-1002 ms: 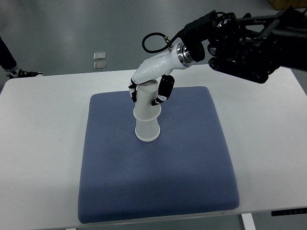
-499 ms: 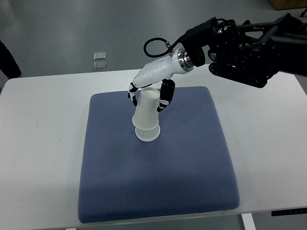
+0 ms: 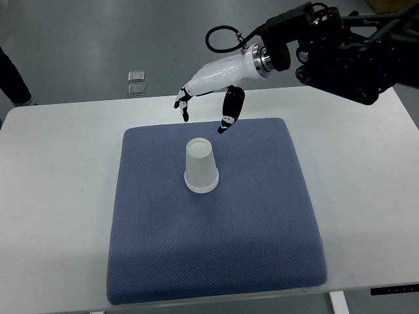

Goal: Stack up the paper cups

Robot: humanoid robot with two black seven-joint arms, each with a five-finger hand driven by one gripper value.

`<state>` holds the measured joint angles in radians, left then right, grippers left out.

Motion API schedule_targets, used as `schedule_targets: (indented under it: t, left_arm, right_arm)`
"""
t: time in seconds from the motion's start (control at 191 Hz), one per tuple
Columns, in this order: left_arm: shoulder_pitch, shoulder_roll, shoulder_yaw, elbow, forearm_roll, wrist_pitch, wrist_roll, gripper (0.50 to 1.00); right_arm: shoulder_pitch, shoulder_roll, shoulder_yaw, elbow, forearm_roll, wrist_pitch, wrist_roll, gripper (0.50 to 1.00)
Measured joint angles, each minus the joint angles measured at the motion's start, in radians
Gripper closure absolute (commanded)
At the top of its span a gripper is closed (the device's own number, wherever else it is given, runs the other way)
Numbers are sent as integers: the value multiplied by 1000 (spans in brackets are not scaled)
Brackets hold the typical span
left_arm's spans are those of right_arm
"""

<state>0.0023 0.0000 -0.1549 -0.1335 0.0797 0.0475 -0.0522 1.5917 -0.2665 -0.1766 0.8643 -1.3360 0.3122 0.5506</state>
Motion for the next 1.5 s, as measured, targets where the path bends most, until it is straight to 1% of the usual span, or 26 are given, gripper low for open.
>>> schedule_targets:
  t: [0.073, 0.205, 0.352, 0.457, 0.562, 0.63, 0.729, 0.871, 0.997, 1.149, 1.223, 1.302, 1.365, 1.427, 1.501]
  left_arm:
    - [0, 0, 0, 0, 0, 0, 0, 500]
    - [0, 0, 0, 0, 0, 0, 0, 500]
    - [0, 0, 0, 0, 0, 0, 0, 500]
    - [0, 0, 0, 0, 0, 0, 0, 500]
    - [0, 0, 0, 0, 0, 0, 0, 500]
    - [0, 0, 0, 0, 0, 0, 0, 500]
    - [0, 0, 0, 0, 0, 0, 0, 500]
    - [0, 0, 0, 0, 0, 0, 0, 500]
    - [0, 0, 0, 0, 0, 0, 0, 500]
    - [0, 0, 0, 0, 0, 0, 0, 500]
    - [0, 0, 0, 0, 0, 0, 0, 500]
    - [0, 0, 0, 0, 0, 0, 0, 500]
    - [0, 0, 0, 0, 0, 0, 0, 500]
    - [0, 0, 0, 0, 0, 0, 0, 500]
    - [0, 0, 0, 0, 0, 0, 0, 500]
  right_arm:
    - [-10, -31, 42, -9, 24, 6, 0, 591]
    - [-46, -80, 99, -44, 167, 16, -1, 591]
    - [-92, -117, 140, -102, 445, 10, -12, 591]
    - [-123, -123, 154, -156, 645, 2, -35, 591]
    - [-159, -124, 190, -216, 822, -11, -42, 591]
    - [-183, -122, 215, -248, 915, -37, -43, 591]
    - [-225, -118, 243, -278, 1030, -95, -43, 591]
    - [-288, -114, 269, -287, 1174, -179, -44, 591]
    - [-336, -110, 300, -289, 1308, -232, -49, 591]
    - [-392, -103, 337, -291, 1480, -304, -118, 591]
    - [-416, -100, 347, -291, 1551, -325, -154, 591]
    - [-443, -97, 352, -290, 1609, -329, -186, 591]
    - [-464, -91, 353, -287, 1628, -314, -198, 591]
    - [-480, -79, 354, -286, 1636, -274, -202, 591]
    - [-496, -68, 355, -286, 1640, -204, -203, 591]
